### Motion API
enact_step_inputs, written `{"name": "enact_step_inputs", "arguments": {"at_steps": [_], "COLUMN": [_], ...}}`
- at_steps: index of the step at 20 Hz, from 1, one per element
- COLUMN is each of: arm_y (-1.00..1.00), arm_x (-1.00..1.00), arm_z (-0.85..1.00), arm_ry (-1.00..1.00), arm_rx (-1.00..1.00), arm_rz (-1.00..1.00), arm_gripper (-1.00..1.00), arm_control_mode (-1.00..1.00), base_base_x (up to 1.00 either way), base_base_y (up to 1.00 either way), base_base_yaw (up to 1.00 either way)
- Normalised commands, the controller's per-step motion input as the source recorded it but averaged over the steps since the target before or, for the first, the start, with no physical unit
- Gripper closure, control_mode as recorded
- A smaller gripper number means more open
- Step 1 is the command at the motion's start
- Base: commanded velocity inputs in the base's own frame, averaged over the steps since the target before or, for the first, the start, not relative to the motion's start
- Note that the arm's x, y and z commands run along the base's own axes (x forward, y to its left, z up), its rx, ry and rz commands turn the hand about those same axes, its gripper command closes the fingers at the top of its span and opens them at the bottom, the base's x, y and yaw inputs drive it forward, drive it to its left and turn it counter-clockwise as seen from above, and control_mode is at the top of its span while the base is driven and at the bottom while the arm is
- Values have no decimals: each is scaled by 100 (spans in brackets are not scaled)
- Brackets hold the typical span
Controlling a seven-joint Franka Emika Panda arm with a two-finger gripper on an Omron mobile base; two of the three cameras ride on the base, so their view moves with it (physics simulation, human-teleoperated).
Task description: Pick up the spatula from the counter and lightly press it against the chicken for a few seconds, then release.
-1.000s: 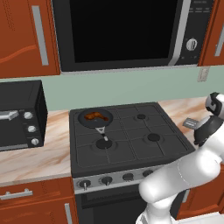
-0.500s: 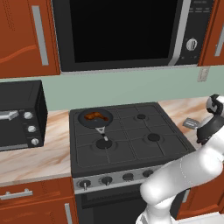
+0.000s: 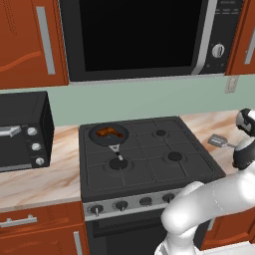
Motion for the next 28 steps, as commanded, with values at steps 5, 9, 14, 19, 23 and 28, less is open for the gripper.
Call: {"name": "enact_step_inputs", "arguments": {"at_steps": [5,9,14,19,23,28], "arm_y": [0,0,0,0,-1,-10], "arm_x": [0,0,0,0,1,3], "arm_z": [-10,-15,-17,-16,-12,-8], "arm_ry": [2,4,6,6,4,0], "arm_rx": [0,0,0,0,0,0], "arm_rz": [0,0,0,0,0,0], "arm_gripper": [-100,-100,-100,-100,-100,-100], "arm_control_mode": [-100,-100,-100,-100,-100,-100], "base_base_x": [0,0,0,0,0,0], "base_base_y": [0,0,0,0,0,0], "base_base_yaw": [0,0,0,0,0,0]}}
